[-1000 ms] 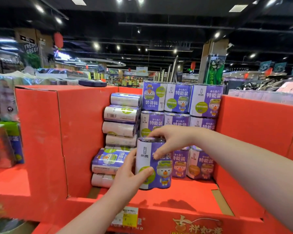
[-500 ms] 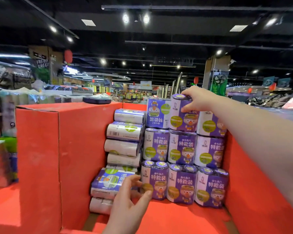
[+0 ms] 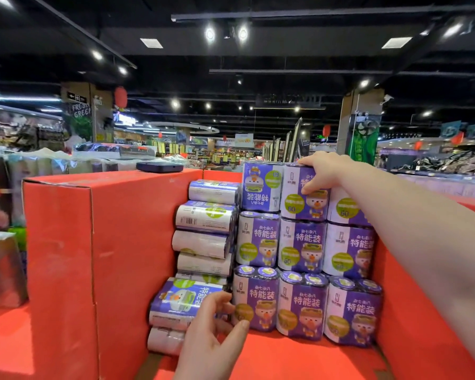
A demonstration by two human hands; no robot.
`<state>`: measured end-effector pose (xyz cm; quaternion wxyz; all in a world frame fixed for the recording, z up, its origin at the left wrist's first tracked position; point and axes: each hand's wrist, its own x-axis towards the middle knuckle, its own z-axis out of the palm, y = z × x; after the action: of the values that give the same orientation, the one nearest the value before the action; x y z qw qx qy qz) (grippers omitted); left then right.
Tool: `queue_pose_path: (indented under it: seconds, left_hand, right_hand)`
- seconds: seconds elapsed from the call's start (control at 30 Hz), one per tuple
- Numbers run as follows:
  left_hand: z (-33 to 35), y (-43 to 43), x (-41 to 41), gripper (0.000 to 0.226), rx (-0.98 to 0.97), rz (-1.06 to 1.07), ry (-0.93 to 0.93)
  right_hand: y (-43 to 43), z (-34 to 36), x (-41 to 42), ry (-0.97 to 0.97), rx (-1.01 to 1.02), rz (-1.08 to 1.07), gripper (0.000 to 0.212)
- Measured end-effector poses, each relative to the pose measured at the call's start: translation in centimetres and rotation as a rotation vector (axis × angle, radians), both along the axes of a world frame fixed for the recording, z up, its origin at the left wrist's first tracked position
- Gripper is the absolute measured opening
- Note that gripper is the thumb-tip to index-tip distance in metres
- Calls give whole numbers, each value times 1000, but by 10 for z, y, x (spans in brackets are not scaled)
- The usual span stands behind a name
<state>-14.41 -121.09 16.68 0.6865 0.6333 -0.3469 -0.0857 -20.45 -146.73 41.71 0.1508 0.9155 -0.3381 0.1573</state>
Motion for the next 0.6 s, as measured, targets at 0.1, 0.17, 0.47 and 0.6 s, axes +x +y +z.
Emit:
queue_pose_path:
  seconds: [0.1,0.17,0.47,0.6]
  left_hand:
    - [2,3,-3,32,36,-4,-34]
    - [4,4,-5,32,51,1,-55]
    - [5,5,-8,26,97,36,-81]
    - [9,6,-11,25,111,66,-112]
  right_hand:
    - [-2,-6,-2,-7,-60,-29,76]
    - [-3,-12,-2,-14,-79,-42,74]
    - [3,-23,-10,-115,-128,-40,85]
    - [17,-23,-25,-150,-172,-27,76]
